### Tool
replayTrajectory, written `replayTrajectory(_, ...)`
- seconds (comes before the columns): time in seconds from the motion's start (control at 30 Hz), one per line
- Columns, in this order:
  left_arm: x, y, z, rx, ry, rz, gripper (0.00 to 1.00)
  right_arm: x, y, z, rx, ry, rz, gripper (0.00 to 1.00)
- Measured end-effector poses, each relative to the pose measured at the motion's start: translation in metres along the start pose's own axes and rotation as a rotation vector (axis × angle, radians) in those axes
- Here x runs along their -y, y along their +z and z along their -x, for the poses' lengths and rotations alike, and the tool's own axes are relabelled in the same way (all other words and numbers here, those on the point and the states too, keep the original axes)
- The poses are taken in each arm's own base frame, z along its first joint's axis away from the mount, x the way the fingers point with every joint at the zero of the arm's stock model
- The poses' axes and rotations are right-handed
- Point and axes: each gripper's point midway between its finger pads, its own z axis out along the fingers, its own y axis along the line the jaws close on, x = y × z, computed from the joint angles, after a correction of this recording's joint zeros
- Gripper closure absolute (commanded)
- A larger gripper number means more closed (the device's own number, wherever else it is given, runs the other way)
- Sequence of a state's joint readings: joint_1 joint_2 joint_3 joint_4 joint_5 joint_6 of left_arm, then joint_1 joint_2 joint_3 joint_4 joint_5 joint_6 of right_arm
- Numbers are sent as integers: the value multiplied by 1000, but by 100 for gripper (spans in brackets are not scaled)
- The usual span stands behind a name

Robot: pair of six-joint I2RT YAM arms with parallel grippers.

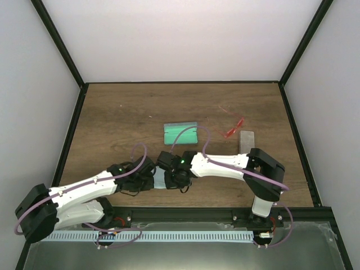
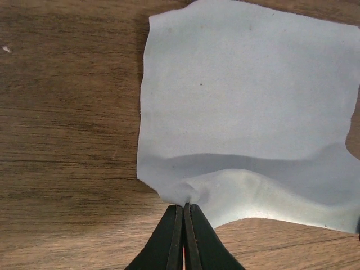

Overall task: Organize the sunglasses
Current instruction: Fold the glasses cleaning cloth at the center of the board.

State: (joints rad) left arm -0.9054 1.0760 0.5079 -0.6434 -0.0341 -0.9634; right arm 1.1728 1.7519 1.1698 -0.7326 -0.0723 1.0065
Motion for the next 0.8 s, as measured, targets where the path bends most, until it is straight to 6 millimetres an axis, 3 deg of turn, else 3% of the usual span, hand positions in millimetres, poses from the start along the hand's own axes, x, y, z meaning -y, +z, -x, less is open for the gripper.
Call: replayTrajectory(0.8,0,1,6,8,1,26,95,5,-5,17,12,29,24,99)
